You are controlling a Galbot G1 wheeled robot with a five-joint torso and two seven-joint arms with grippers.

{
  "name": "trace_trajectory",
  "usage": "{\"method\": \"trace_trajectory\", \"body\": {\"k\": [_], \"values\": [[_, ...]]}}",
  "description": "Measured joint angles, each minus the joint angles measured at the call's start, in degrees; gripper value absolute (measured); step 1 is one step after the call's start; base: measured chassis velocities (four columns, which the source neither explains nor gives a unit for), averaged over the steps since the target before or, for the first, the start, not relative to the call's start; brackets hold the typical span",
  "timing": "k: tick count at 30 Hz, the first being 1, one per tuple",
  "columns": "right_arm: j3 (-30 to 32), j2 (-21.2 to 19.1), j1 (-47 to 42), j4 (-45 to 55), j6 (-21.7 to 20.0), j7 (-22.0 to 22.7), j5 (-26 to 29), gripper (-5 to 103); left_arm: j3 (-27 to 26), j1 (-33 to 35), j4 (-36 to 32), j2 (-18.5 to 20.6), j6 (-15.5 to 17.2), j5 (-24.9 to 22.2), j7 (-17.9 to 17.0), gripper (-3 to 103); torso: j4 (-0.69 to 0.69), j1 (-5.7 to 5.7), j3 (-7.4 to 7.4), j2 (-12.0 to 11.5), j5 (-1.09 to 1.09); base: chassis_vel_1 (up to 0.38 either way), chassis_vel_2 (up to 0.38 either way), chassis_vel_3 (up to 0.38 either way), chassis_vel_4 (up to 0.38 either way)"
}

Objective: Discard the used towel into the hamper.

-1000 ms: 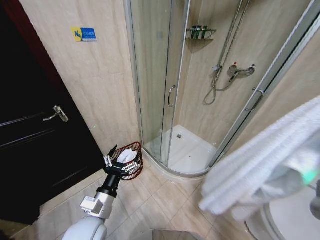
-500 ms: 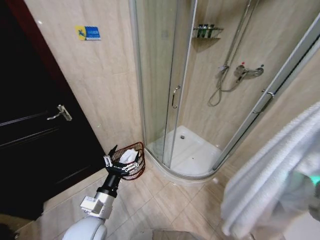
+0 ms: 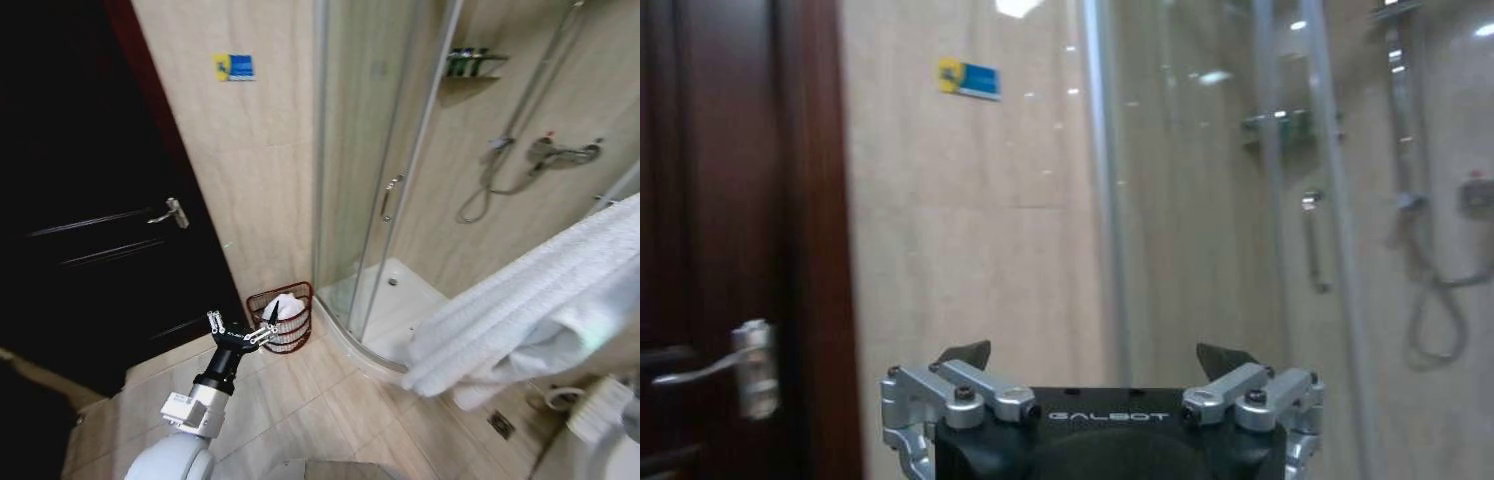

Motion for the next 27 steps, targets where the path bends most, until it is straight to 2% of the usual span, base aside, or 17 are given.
{"method": "trace_trajectory", "body": {"k": [27], "values": [[-1.3, 0.51, -0.43, 0.0, 0.39, -0.91, -2.89, 1, -0.01, 0.0, 0.0, 0.0, 0.0, 0.0, 0.0, 100, 0.0, 0.0, 0.0, 0.0, 0.02, 0.108, 0.115, 0.111, 0.109]]}}
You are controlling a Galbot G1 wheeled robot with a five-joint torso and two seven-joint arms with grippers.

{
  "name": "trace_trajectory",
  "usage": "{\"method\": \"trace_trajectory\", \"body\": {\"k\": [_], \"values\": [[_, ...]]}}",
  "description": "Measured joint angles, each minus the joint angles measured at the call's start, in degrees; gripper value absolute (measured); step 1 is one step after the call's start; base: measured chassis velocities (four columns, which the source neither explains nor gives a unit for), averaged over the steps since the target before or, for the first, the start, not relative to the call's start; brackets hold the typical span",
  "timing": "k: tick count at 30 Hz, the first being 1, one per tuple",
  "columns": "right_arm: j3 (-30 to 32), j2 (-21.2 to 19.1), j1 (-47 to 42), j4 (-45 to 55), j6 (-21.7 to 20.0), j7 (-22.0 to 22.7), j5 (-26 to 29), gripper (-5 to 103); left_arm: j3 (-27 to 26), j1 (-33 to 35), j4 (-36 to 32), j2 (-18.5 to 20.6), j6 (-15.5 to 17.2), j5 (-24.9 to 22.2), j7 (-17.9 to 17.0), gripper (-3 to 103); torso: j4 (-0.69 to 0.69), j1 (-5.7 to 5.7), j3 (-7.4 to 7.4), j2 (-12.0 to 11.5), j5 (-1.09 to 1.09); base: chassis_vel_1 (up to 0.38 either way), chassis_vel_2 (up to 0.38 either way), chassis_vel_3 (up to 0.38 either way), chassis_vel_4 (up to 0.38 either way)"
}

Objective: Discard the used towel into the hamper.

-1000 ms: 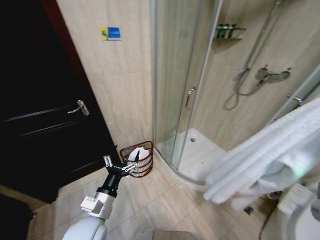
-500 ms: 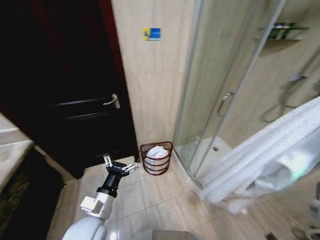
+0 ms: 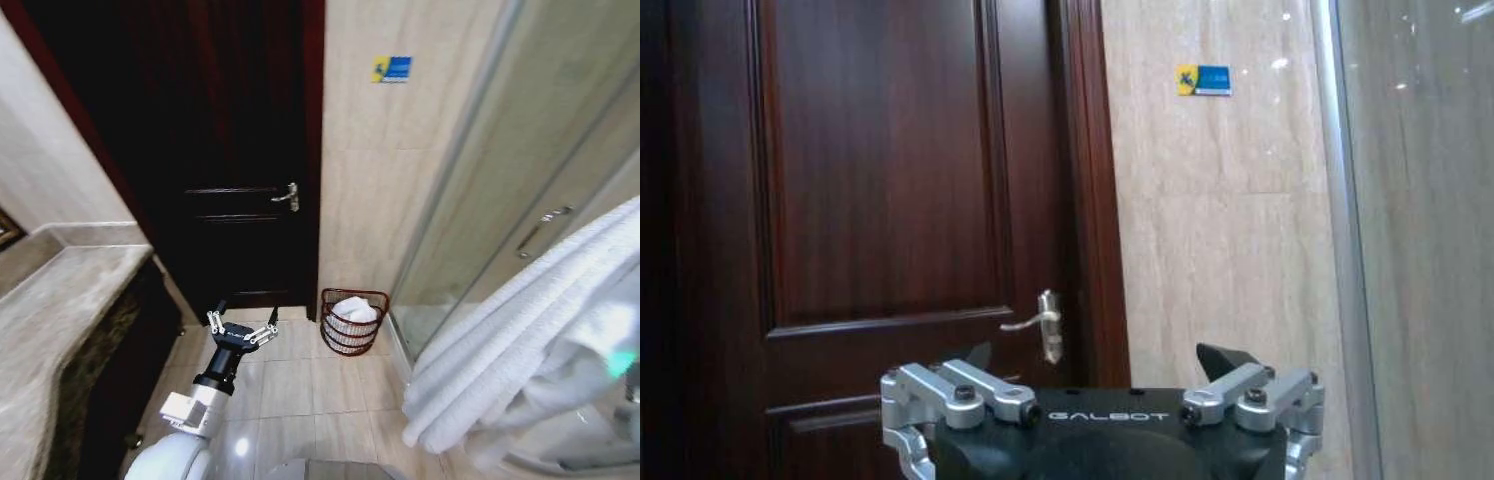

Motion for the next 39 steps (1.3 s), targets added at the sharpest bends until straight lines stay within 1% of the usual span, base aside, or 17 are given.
{"method": "trace_trajectory", "body": {"k": [4, 11, 19, 23, 26, 30, 32, 39], "values": [[0.01, 0.08, -0.19, 0.0, 0.0, -0.17, -0.22, 1, 0.01, 0.0, 0.0, 0.0, 0.0, 0.0, 0.0, 100, -0.04, 0.0, 0.0, 0.0, 0.0, 0.0, 0.0, 0.0, 0.0], [-0.27, 0.07, -0.04, 0.0, -0.02, -0.17, -0.46, 1, 0.01, 0.0, 0.0, -0.01, 0.0, 0.0, 0.0, 100, -0.02, 0.0, 0.0, 0.0, 0.0, 0.025, 0.026, -0.026, -0.019], [-1.32, 0.24, 0.1, 0.0, 0.17, 0.02, -1.02, 1, 0.01, 0.0, 0.0, 0.01, 0.0, 0.0, 0.0, 100, -0.02, 0.0, 0.0, 0.0, -0.02, 0.147, 0.143, -0.14, -0.159], [-1.51, 0.3, 0.02, 0.0, 0.48, 0.3, -0.85, 1, -0.01, 0.0, 0.0, 0.05, 0.0, 0.0, -0.01, 100, -0.01, 0.01, 0.0, 0.0, -0.08, 0.17, 0.152, -0.182, -0.167], [-1.49, 0.41, -0.05, 0.01, 0.74, 0.14, -0.84, 1, -0.01, 0.0, 0.0, 0.05, 0.0, 0.0, -0.02, 100, -0.01, 0.0, 0.0, 0.0, -0.03, 0.095, 0.122, -0.055, -0.074], [-1.47, 0.47, -0.03, 0.0, 1.15, -0.2, -0.92, 1, 0.01, 0.0, 0.0, 0.01, 0.0, 0.0, -0.01, 100, -0.02, 0.0, 0.0, 0.0, 0.03, -0.014, -0.012, 0.009, 0.015], [-1.5, 0.41, 0.02, 0.0, 1.46, -0.26, -0.99, 1, 0.02, 0.0, 0.0, -0.01, 0.0, 0.0, 0.0, 100, -0.03, 0.0, 0.0, 0.0, 0.03, -0.058, -0.073, 0.059, 0.046], [-1.72, 0.22, 0.04, 0.0, 2.39, -0.14, -2.05, 1, 0.02, 0.0, 0.0, 0.0, 0.0, 0.0, 0.01, 100, -0.02, 0.0, 0.0, 0.0, -0.02, 0.001, -0.016, 0.061, 0.046]]}}
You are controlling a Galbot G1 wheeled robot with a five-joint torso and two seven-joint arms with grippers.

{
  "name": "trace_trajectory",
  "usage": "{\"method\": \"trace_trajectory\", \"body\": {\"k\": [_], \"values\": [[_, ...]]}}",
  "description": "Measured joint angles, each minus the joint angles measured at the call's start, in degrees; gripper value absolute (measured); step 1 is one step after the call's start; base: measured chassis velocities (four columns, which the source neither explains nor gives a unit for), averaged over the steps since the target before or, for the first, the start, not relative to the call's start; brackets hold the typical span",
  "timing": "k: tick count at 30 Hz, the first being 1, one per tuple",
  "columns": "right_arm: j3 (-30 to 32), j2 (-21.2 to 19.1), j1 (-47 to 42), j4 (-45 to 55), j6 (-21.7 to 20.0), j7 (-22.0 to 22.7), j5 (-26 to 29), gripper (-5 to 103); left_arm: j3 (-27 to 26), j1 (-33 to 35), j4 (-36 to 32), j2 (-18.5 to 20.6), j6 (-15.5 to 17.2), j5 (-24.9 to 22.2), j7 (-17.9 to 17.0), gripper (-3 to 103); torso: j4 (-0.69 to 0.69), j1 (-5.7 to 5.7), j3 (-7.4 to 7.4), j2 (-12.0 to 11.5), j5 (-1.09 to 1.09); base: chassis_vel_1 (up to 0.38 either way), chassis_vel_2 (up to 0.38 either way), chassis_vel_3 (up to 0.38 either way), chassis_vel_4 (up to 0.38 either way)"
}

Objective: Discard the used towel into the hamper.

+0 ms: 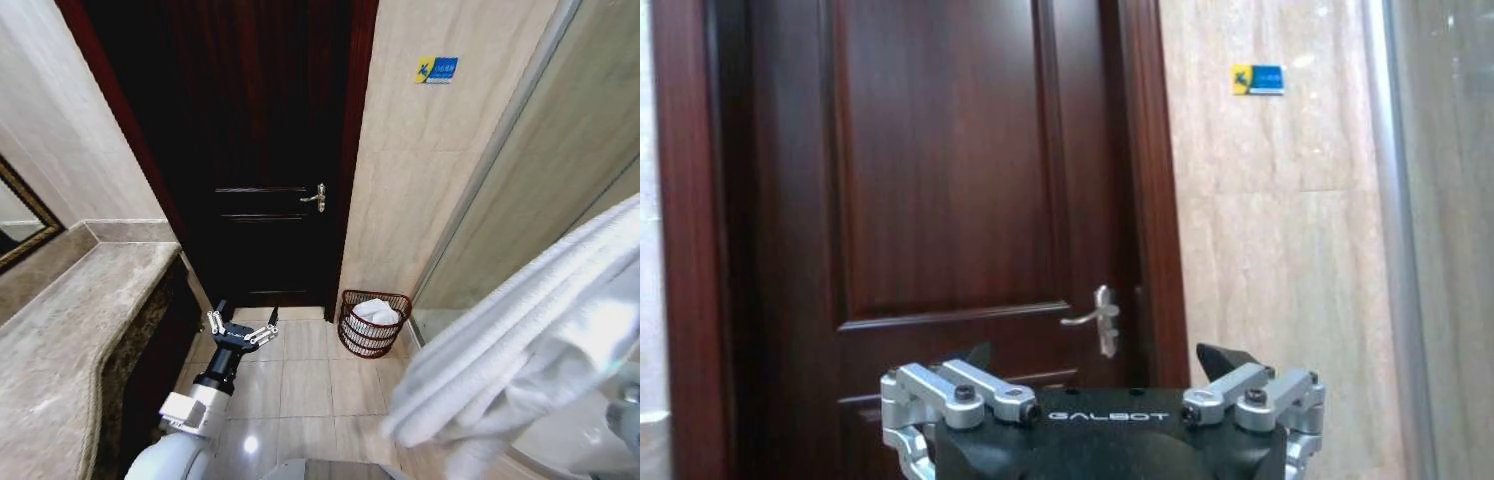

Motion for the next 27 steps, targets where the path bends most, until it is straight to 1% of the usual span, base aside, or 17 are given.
{"method": "trace_trajectory", "body": {"k": [8, 10, 12, 16, 27], "values": [[-1.01, 0.25, -0.2, 0.0, 0.91, -0.26, -1.26, 1, -0.01, 0.0, 0.0, 0.01, 0.0, 0.0, 0.0, 100, 0.01, 0.0, 0.0, 0.0, 0.01, 0.073, 0.091, 0.05, 0.038], [-0.97, 0.06, -0.14, 0.0, 1.24, -0.41, -1.3, 1, -0.02, 0.0, 0.0, 0.0, 0.0, 0.0, 0.0, 100, 0.03, 0.01, 0.0, 0.0, 0.02, 0.065, 0.088, 0.069, 0.066], [-0.29, 0.04, -0.09, 0.0, 1.37, -1.63, -1.25, 1, -0.01, 0.0, 0.0, 0.0, 0.0, 0.0, 0.0, 100, 0.0, 0.01, 0.0, 0.0, 0.02, 0.0, 0.0, 0.0, 0.0], [-0.3, 0.09, 0.26, -0.01, 1.41, -2.49, -1.26, 1, -0.01, 0.0, 0.0, 0.0, 0.0, 0.0, 0.0, 100, -0.01, 0.0, 0.0, 0.0, 0.01, 0.0, 0.0, 0.0, 0.0], [-3.81, -1.26, 2.28, 0.0, 1.92, -4.43, -1.83, 1, -0.01, 0.0, 0.0, 0.0, 0.0, 0.0, 0.0, 100, 0.0, 0.0, 0.0, 0.0, 0.0, 0.0, 0.0, 0.0, 0.0]]}}
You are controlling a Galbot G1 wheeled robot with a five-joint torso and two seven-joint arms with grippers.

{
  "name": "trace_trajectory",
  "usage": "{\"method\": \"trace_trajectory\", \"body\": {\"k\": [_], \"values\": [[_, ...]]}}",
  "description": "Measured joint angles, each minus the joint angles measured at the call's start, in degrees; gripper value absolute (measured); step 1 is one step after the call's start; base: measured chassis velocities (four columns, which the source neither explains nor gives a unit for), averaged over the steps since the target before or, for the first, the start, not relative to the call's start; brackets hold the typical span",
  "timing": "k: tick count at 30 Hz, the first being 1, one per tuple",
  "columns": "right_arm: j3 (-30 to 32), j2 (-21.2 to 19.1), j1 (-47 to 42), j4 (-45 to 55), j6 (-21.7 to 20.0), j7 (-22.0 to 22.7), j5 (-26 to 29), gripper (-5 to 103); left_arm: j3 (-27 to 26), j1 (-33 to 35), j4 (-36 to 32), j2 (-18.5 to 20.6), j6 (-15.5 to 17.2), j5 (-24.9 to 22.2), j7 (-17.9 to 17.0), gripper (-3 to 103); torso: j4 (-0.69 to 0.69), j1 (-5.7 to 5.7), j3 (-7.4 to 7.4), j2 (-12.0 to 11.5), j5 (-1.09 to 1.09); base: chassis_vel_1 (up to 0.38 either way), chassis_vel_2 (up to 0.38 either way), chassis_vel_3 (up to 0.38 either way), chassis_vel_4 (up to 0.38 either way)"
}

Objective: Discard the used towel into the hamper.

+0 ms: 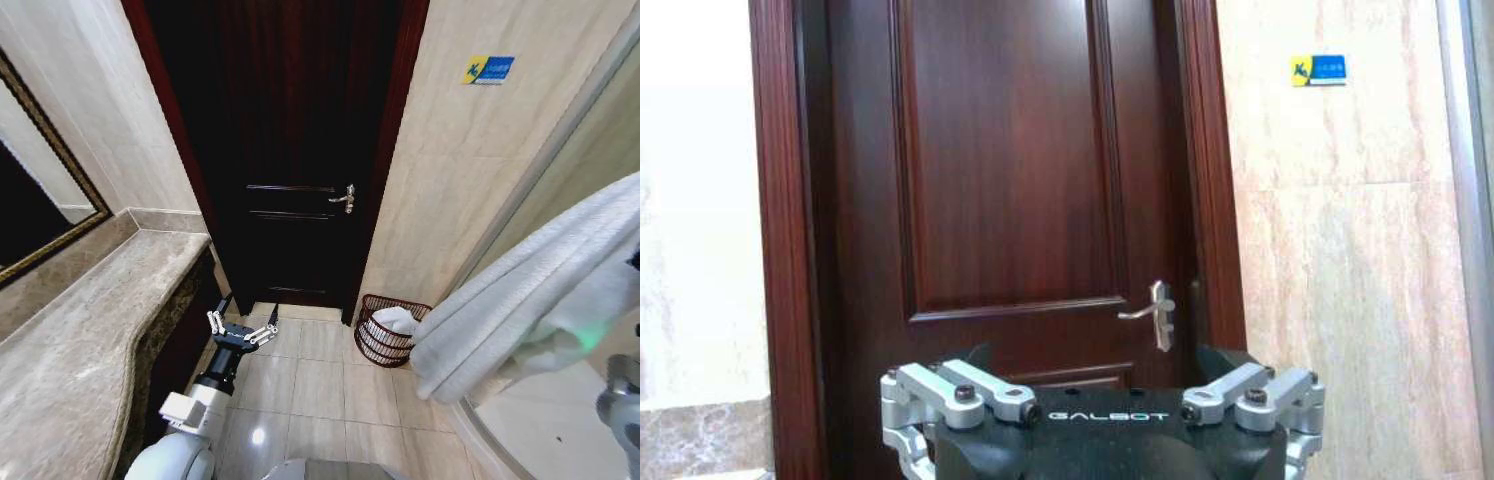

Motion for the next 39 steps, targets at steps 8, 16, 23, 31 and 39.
{"method": "trace_trajectory", "body": {"k": [8, 16, 23, 31, 39], "values": [[-2.94, -0.95, 0.54, 0.0, 0.07, -0.09, -1.12, 1, 0.0, 0.0, 0.0, 0.0, 0.0, 0.0, 0.0, 100, 0.0, -0.01, 0.0, 0.0, 0.0, -0.061, 0.053, 0.052, -0.055], [-4.4, -1.21, 0.53, 0.0, 0.23, -0.15, -1.95, 1, 0.0, 0.0, 0.0, 0.0, 0.0, 0.0, 0.0, 100, -0.01, 0.02, 0.0, -0.01, -0.01, -0.144, 0.143, 0.142, -0.145], [-6.66, -1.56, 1.19, -0.01, 0.66, -0.21, -2.75, 1, 0.0, 0.0, 0.0, 0.0, 0.0, 0.0, 0.0, 100, 0.01, 0.05, 0.01, -0.02, 0.01, -0.09, 0.109, 0.082, -0.098], [-8.41, -4.64, 4.86, -2.5, 0.67, 0.22, -2.92, 1, 0.0, 0.0, 0.0, 0.0, 0.0, 0.0, 0.0, 100, 0.01, -0.02, 0.0, 0.0, 0.02, -0.004, 0.01, 0.002, -0.006], [-11.73, -7.98, 12.19, -8.81, 0.92, 0.49, -3.02, 1, 0.0, 0.0, 0.0, 0.0, 0.0, 0.0, 0.0, 100, 0.0, 0.0, 0.0, -0.01, 0.01, 0.0, 0.0, 0.0, 0.0]]}}
